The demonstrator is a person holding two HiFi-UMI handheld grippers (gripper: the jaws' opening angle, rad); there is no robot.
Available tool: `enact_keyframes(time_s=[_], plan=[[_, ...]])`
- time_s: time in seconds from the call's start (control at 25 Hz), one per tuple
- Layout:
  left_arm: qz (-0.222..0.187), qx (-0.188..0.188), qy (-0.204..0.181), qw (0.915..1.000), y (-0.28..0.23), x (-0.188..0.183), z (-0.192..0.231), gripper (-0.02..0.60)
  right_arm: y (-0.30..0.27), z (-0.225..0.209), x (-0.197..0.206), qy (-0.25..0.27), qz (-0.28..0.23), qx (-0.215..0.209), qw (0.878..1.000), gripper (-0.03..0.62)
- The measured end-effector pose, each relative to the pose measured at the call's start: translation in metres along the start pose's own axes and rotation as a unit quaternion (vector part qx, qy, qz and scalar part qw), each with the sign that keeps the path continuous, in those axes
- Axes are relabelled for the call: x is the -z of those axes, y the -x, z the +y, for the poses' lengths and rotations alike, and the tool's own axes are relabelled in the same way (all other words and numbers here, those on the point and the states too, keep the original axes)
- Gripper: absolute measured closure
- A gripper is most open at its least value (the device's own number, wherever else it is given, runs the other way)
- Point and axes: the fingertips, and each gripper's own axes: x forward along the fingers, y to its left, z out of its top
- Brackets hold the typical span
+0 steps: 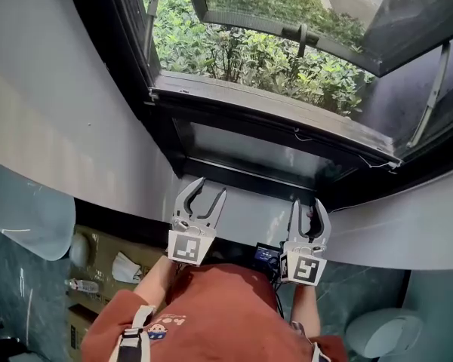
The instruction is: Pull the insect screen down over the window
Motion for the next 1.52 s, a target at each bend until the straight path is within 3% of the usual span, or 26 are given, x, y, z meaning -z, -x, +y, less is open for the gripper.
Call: enact_keyframes(time_s=[0.2,0.8,1.08,1.36,1.52], plan=[[0.007,-0.029,-0.001,0.9995,-0.0010,0.0003,0.0090,0.380,0.0004,-0.0033,-0.0026,-0.008,-0.006,0.001,1.000,0.422],[0.001,-0.028,-0.006,0.9996,-0.0003,-0.0035,0.0070,0.392,0.0008,-0.0039,-0.0028,-0.003,-0.007,0.002,1.000,0.424],[0.003,-0.033,-0.012,0.9994,-0.0007,-0.0047,0.0064,0.470,0.0014,-0.0036,-0.0039,-0.004,-0.009,-0.001,1.000,0.483],[-0.002,-0.028,-0.013,0.9995,0.0013,-0.0068,0.0049,0.575,0.0007,-0.0034,-0.0056,-0.006,-0.010,0.000,1.000,0.582],[-0.003,-0.022,-0.012,0.9997,0.0013,-0.0084,0.0024,0.577,-0.0003,-0.0025,-0.0051,-0.001,-0.002,-0.002,1.000,0.583]])
